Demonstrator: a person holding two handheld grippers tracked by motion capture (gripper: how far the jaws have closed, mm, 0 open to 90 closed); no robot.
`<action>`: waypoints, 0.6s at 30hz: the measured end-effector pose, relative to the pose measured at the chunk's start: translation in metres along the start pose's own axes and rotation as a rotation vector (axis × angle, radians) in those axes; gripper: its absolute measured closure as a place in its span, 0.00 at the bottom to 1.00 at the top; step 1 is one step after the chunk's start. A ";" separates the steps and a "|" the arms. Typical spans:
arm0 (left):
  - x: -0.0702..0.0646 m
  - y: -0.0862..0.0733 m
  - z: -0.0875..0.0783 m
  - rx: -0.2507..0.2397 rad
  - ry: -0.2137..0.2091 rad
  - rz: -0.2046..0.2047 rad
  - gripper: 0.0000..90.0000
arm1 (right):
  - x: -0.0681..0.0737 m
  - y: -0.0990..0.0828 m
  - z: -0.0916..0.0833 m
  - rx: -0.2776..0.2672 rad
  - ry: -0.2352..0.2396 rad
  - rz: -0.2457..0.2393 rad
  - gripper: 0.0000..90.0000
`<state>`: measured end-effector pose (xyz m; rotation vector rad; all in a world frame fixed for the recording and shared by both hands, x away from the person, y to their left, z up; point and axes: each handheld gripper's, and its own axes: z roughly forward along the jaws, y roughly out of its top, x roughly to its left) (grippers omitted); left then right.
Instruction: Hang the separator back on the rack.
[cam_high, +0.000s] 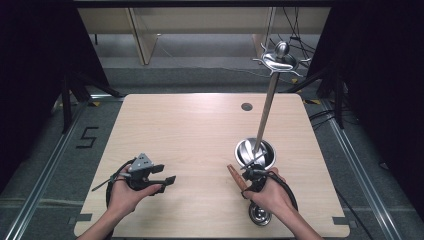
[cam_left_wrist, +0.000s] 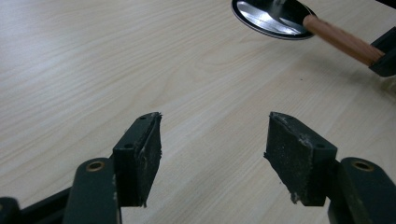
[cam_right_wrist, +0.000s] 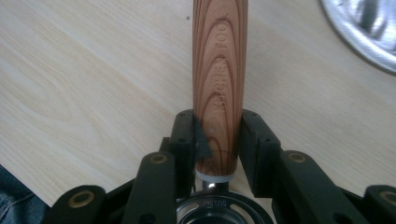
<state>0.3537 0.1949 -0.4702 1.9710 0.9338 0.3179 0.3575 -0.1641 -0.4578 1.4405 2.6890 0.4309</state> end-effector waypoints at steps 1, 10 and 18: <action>0.000 0.000 0.000 0.000 0.000 0.000 0.39 | 0.000 0.000 0.000 0.000 0.000 0.000 0.77; 0.000 0.000 0.000 0.009 -0.006 0.002 0.39 | -0.010 -0.020 -0.024 -0.181 0.001 0.107 0.77; 0.000 0.000 0.000 0.012 -0.010 0.011 0.39 | -0.029 -0.034 -0.040 -0.271 0.011 0.133 0.77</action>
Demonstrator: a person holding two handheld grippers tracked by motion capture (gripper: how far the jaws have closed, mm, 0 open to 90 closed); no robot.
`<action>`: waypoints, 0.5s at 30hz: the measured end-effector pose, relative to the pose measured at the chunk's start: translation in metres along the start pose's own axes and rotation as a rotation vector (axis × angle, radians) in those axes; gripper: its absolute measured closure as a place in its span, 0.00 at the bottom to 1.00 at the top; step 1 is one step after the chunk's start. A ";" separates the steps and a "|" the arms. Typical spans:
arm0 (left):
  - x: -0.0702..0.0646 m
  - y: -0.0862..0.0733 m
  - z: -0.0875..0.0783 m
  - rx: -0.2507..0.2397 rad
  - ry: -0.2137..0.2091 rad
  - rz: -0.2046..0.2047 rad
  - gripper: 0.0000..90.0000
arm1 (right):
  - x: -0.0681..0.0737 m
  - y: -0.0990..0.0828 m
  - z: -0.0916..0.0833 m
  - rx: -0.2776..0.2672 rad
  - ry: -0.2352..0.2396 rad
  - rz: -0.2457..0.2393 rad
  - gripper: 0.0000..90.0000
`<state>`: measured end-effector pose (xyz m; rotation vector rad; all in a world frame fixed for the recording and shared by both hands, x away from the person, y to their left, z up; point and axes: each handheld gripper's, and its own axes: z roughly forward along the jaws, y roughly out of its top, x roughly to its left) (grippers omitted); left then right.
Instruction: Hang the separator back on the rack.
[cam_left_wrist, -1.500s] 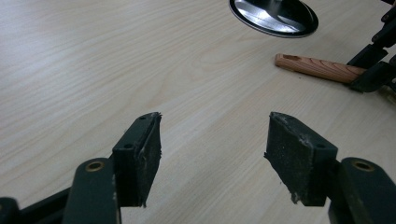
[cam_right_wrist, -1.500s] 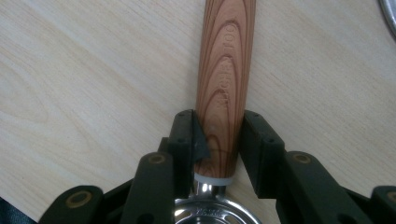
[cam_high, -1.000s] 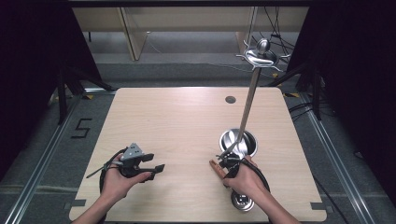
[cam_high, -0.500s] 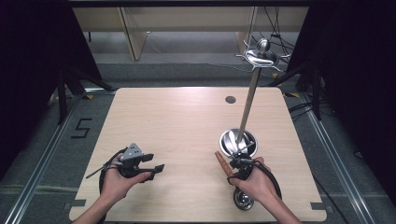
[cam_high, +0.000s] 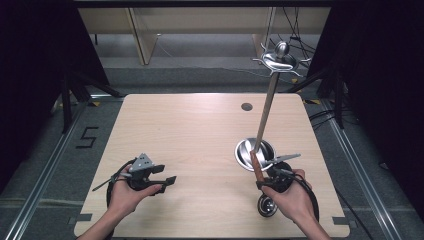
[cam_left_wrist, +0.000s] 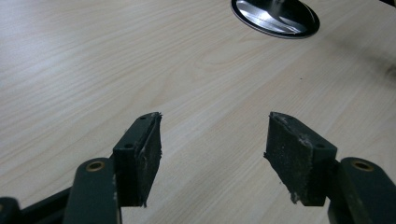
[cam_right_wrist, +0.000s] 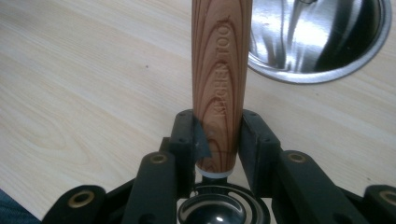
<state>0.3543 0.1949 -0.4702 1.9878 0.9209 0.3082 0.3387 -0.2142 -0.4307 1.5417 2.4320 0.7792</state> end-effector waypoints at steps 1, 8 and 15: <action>0.000 0.000 0.000 -0.001 0.000 0.000 0.39 | -0.003 -0.001 -0.001 -0.015 0.004 0.000 0.77; 0.000 0.000 0.001 -0.001 0.000 -0.009 0.39 | -0.013 -0.002 -0.012 -0.080 0.034 0.041 0.77; 0.000 0.000 0.001 -0.005 0.006 -0.010 0.39 | -0.025 -0.001 -0.022 -0.122 -0.008 0.035 0.77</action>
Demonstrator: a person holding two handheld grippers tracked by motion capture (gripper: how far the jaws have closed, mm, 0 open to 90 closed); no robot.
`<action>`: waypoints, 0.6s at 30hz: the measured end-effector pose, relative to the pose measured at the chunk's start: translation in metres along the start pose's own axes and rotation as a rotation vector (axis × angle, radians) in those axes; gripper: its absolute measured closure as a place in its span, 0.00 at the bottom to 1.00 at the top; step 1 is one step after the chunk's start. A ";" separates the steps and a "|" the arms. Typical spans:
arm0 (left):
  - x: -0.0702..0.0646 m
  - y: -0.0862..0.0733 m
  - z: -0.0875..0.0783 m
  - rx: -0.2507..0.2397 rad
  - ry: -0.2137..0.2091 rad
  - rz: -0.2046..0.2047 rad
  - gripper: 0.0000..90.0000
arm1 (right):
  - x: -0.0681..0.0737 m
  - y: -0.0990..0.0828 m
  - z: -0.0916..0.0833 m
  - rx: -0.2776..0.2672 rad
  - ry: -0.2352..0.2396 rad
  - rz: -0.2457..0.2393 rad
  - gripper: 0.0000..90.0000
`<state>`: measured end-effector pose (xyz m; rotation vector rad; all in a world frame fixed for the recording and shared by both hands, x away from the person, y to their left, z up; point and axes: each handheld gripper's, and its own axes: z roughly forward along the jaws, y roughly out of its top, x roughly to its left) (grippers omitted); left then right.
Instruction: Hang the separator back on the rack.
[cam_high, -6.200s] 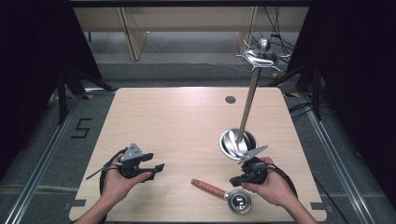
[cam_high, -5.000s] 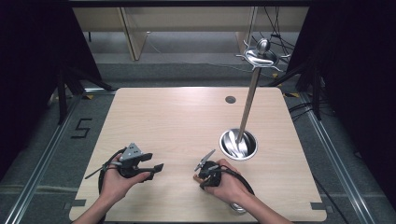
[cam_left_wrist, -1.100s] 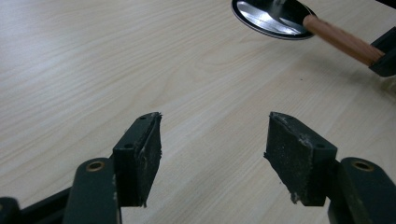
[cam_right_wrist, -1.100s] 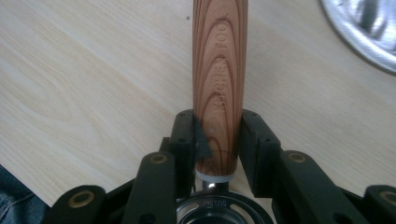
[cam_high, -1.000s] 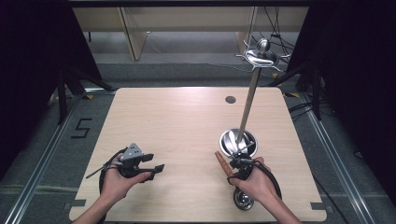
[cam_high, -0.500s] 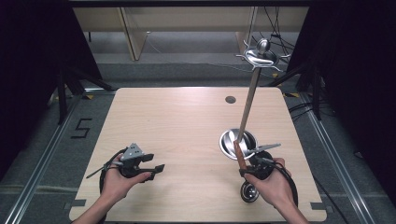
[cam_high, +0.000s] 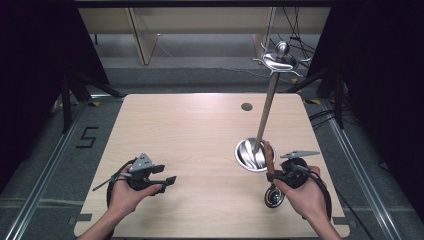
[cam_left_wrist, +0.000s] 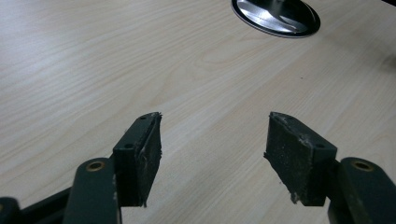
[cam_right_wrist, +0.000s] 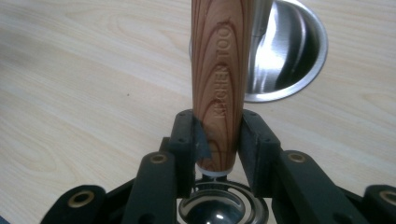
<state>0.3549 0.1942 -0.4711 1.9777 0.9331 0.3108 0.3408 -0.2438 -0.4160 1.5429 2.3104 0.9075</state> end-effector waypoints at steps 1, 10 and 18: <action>0.000 0.000 0.000 -0.002 0.000 0.001 0.39 | 0.001 0.001 -0.004 0.026 -0.038 0.011 0.77; 0.001 0.000 0.000 0.002 -0.004 0.002 0.39 | -0.005 0.005 -0.013 -0.056 -0.049 -0.001 0.77; -0.001 -0.001 0.002 -0.008 -0.004 -0.010 0.39 | -0.005 0.009 -0.022 -0.107 -0.018 0.043 0.77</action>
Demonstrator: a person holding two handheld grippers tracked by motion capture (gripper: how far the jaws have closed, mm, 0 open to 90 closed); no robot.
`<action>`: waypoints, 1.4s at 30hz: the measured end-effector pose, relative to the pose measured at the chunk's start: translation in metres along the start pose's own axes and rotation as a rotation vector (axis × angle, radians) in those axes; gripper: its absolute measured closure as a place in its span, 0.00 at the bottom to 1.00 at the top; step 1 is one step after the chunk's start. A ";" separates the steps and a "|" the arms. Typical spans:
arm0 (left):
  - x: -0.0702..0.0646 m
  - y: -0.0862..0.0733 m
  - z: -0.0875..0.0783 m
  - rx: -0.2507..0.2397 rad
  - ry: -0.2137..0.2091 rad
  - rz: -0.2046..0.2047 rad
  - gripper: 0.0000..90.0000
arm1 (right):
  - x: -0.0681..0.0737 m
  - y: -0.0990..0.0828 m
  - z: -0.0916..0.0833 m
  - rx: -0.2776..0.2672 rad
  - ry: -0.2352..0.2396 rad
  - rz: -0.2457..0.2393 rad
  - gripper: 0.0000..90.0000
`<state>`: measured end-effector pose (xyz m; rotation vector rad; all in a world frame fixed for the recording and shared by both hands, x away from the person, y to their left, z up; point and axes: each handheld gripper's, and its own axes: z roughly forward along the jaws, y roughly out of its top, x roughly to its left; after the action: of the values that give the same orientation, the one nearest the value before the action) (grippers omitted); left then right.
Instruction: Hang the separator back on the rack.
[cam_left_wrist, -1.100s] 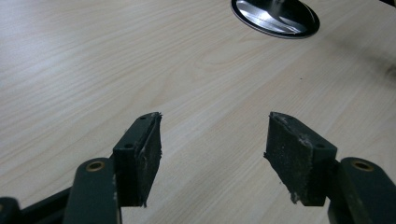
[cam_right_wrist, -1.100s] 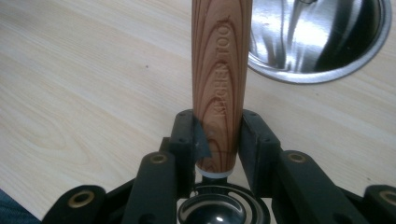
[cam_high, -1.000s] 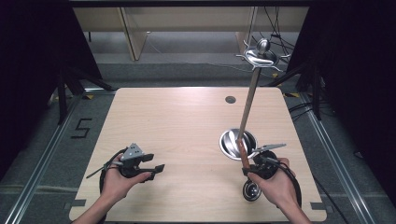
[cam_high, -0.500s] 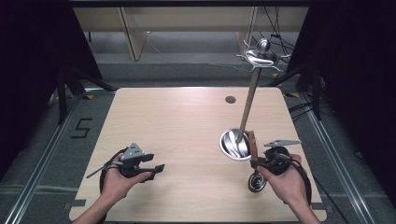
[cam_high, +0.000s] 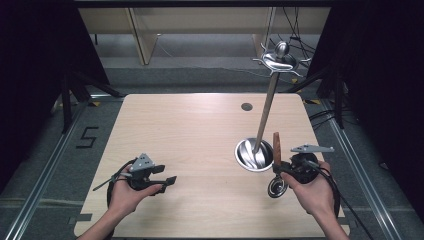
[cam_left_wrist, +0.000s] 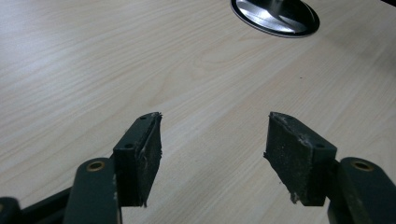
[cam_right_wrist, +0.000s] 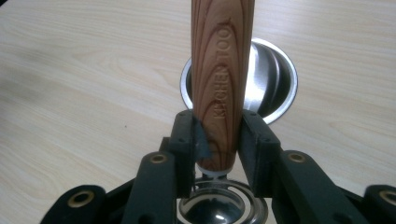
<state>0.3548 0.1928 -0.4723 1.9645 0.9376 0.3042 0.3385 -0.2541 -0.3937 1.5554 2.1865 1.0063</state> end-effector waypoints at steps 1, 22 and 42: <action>0.001 0.000 0.000 0.009 -0.004 0.000 0.39 | -0.002 0.001 -0.001 -0.005 0.004 -0.007 0.77; 0.002 -0.001 0.000 0.004 0.001 -0.010 0.39 | -0.013 0.014 -0.026 -0.106 -0.019 0.041 0.77; 0.002 -0.001 0.000 0.005 0.003 -0.014 0.39 | -0.016 0.034 -0.044 -0.205 -0.015 0.003 0.77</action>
<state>0.3557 0.1949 -0.4737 1.9619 0.9552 0.2971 0.3428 -0.2792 -0.3417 1.4681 2.0006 1.1740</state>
